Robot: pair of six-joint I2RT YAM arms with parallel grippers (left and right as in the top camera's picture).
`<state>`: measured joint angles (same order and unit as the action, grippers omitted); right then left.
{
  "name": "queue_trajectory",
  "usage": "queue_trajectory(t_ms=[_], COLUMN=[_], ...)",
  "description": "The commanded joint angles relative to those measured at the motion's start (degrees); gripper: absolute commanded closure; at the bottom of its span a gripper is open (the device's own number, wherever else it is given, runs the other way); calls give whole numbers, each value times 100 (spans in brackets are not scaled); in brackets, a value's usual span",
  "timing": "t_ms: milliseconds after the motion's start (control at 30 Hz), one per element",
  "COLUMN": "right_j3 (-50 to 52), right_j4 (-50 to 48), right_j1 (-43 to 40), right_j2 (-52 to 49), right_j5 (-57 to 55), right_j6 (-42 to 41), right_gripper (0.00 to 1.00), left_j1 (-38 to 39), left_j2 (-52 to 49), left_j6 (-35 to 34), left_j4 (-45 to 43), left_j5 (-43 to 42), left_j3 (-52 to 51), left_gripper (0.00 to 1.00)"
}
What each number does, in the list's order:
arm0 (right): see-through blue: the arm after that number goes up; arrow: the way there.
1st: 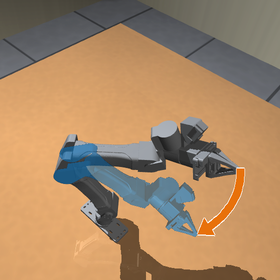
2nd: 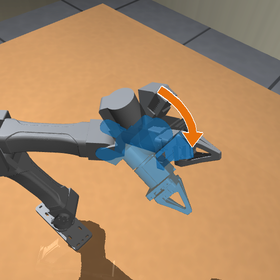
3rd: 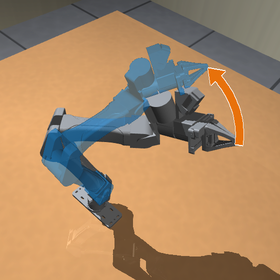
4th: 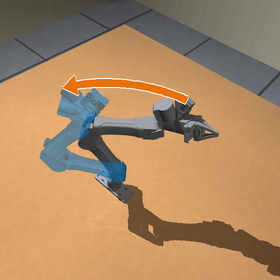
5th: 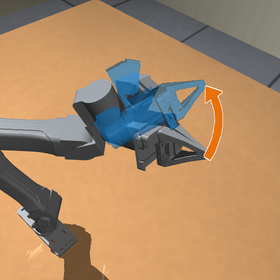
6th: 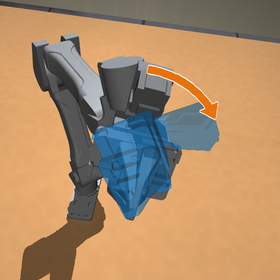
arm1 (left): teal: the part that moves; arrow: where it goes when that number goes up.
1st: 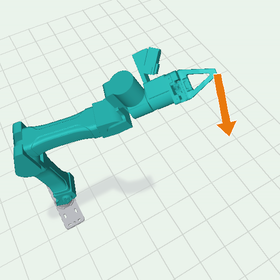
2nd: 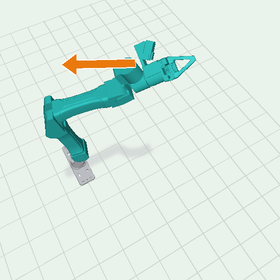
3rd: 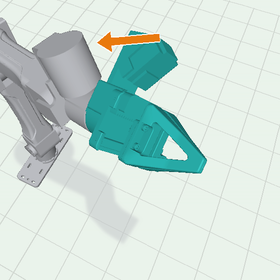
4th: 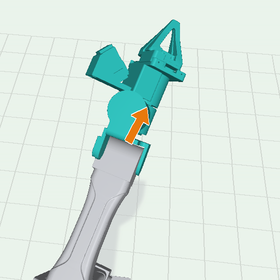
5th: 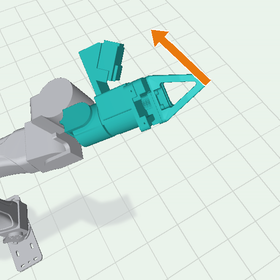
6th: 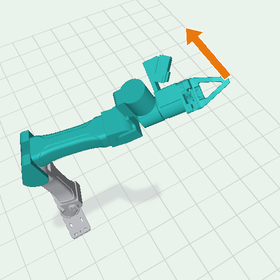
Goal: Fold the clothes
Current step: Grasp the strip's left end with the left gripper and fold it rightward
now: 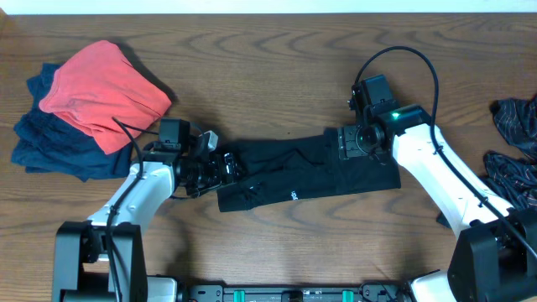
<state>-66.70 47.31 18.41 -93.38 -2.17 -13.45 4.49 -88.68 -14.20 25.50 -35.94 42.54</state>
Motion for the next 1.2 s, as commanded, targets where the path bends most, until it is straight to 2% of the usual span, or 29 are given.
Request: queue_trajectory(t_ms=[0, 333, 433, 567, 633, 700, 800, 900, 1000, 1100, 1167], right_j3=[-26, -26, -26, -26, -26, -26, -26, -26, -26, -26, -26], right_j4=[4, 24, 22, 24, 24, 24, 26, 26, 24, 22, 24], right_j1=[-39, -39, -39, -39, -39, -39, -42, -42, -42, -42, -42], right_j2=[-35, -35, -35, -35, -35, -35, -35, -35, -35, -35, -35], right_j5=[-61, -59, -61, -61, -61, -61, -63, -63, -63, -63, -63], right_j6=[-24, -22, -22, -22, -22, -22, -22, -22, -22, -22, -22], right_gripper=[24, 24, 25, 24, 24, 24, 24, 24, 24, 24, 24], left_j1=[149, 518, 525, 551, 568, 590, 588, 590, 588, 590, 590], left_j2=[-186, -616, -785, -964, -973, -973, -973, -970, -970, -970, -970], left_j6=[-94, -328, -496, -584, -584, -586, -584, -584, -577, -533, -481], left_j4=[-103, -415, -446, -553, -627, -750, -935, -1027, -1047, -1113, -1161], left_j5=[341, 348, 341, 321, 313, 293, 201, 190, 190, 190, 186], left_j3=[-35, -35, -35, -35, -35, -33, -33, -33, -33, -33, -33], left_gripper=[7, 6, 10, 25, 40, 50, 59, 64, 73, 86, 90])
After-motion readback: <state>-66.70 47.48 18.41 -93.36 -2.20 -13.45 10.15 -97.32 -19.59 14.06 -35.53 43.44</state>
